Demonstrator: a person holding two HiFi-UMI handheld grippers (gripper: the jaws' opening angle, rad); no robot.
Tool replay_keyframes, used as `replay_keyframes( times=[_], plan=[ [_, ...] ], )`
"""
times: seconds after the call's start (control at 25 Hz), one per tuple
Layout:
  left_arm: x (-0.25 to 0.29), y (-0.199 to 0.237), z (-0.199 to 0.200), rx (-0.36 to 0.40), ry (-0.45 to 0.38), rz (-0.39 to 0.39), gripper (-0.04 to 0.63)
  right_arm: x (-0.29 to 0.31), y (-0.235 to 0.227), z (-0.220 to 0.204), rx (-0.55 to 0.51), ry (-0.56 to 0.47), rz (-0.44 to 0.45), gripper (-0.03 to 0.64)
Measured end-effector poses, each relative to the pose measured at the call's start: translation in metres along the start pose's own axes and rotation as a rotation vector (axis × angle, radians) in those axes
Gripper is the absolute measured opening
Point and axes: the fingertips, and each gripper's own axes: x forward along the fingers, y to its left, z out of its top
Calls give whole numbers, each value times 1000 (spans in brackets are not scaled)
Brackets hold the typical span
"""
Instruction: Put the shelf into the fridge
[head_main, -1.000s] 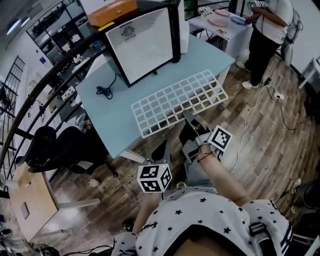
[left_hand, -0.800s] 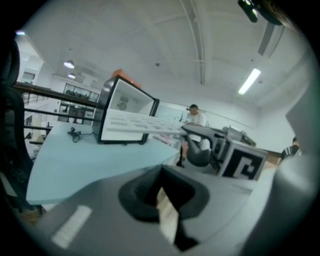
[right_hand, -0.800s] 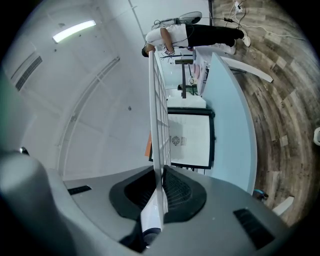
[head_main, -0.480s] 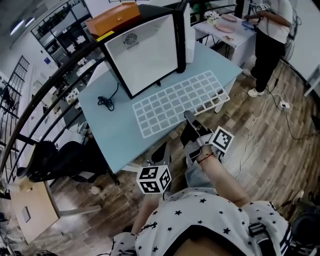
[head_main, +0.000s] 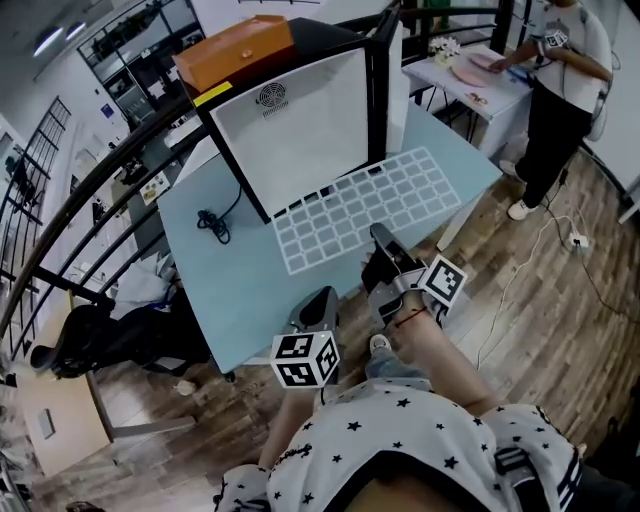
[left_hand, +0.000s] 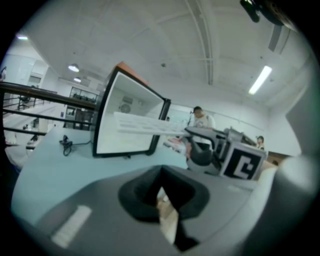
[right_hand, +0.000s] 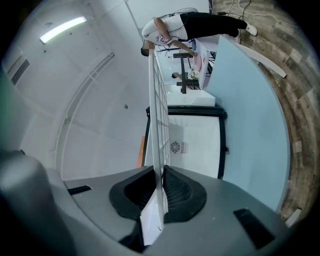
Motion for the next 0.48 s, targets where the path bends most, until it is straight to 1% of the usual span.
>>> replay_keyframes(
  times=[0.16,0.48],
  plan=[
    [22,5,12,-17,-6,35,5,24,-4,18,8,26,5,41],
    [70,22,40,-15,-24,105,5,77,-18,50,50,74,15,41]
  ],
)
